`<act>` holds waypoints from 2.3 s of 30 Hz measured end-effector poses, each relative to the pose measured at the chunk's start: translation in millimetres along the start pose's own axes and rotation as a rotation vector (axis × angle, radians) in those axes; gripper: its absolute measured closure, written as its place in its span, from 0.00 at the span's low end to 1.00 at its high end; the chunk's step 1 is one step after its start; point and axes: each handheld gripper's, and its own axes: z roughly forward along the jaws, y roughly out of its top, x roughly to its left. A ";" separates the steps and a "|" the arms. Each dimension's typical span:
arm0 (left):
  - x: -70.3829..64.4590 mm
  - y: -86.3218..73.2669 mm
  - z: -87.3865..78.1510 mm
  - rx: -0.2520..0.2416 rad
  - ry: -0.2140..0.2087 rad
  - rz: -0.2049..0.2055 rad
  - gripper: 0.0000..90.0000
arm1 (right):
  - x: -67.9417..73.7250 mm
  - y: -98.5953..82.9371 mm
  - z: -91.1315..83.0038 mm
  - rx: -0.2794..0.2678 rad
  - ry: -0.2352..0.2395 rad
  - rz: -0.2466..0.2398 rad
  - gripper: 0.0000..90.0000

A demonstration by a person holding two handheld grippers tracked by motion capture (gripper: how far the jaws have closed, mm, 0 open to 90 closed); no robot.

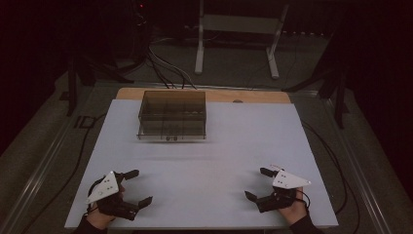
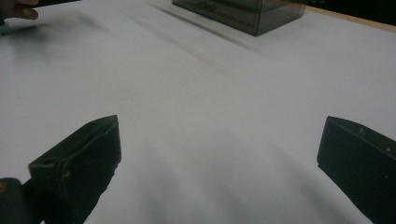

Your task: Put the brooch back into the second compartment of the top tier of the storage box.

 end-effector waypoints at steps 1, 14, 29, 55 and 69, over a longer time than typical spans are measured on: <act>0.0 -0.2 0.0 0.001 -0.002 -0.002 0.01 | -0.4 0.5 -0.5 0.004 -0.004 0.001 0.00; -1.5 0.4 1.3 0.005 -0.026 0.003 0.01 | 2.8 3.7 -3.6 0.012 0.028 0.008 0.00; -2.9 1.5 1.8 0.003 -0.035 0.003 0.01 | 17.3 23.2 -7.2 -0.004 0.101 -0.032 0.00; -3.2 2.1 1.7 -0.002 -0.034 0.003 0.01 | -16.6 50.1 -25.5 -0.073 -0.088 0.028 0.00; -3.4 2.6 1.5 -0.001 -0.035 0.007 0.01 | -51.8 37.6 -22.7 -0.011 -0.164 0.131 0.00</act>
